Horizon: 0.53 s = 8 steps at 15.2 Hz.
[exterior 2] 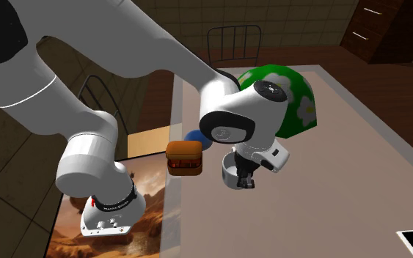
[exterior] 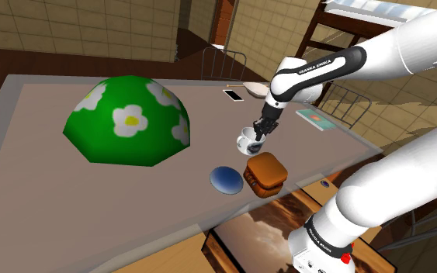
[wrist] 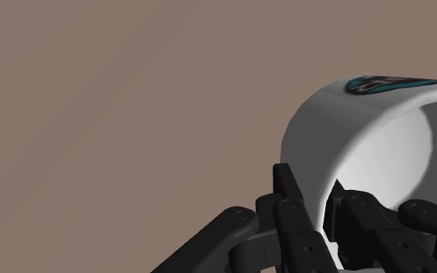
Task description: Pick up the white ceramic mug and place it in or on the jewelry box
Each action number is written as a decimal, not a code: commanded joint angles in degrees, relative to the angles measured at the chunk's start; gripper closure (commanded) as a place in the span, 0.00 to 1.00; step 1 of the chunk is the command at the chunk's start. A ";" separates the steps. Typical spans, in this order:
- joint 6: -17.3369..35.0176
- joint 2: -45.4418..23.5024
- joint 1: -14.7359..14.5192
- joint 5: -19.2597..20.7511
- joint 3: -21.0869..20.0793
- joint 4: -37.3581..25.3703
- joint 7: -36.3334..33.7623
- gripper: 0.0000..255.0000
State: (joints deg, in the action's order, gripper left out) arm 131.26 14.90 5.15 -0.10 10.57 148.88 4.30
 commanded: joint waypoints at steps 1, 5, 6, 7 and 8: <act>-0.01 0.00 0.00 0.00 0.00 0.01 0.00 1.00; -2.72 1.69 0.11 0.31 -0.17 -1.04 -0.35 1.00; -3.61 2.22 0.15 0.40 -0.23 -1.41 -0.46 1.00; -4.51 2.73 0.18 0.48 -0.29 -1.80 -0.56 1.00; -5.39 3.22 0.20 0.56 -0.35 -2.20 -0.65 1.00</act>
State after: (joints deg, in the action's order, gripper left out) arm 126.98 17.47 5.34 0.37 10.33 147.15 3.82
